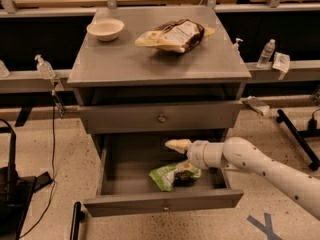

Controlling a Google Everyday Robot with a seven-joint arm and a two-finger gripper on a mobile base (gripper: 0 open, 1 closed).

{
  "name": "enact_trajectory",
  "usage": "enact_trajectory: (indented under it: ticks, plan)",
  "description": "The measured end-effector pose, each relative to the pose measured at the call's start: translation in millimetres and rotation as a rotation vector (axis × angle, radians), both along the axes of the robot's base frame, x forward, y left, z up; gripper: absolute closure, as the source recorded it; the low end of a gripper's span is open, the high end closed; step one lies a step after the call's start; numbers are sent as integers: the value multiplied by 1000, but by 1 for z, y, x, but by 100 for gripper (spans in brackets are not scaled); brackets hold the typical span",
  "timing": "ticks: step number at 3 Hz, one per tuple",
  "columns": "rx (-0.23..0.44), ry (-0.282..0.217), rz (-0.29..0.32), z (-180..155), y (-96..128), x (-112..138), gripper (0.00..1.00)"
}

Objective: Place green rice chip bag into middle drawer

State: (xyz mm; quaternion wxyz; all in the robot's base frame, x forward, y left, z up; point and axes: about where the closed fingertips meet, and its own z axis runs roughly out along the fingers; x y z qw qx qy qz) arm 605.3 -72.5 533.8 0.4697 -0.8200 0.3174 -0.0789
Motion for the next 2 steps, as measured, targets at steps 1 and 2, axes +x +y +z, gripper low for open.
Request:
enact_trajectory:
  ticks: [1,2]
  plan:
    - [37,-60,-12,47,-1,-5,0]
    - [125,-74,-96,100,-26,-25,0]
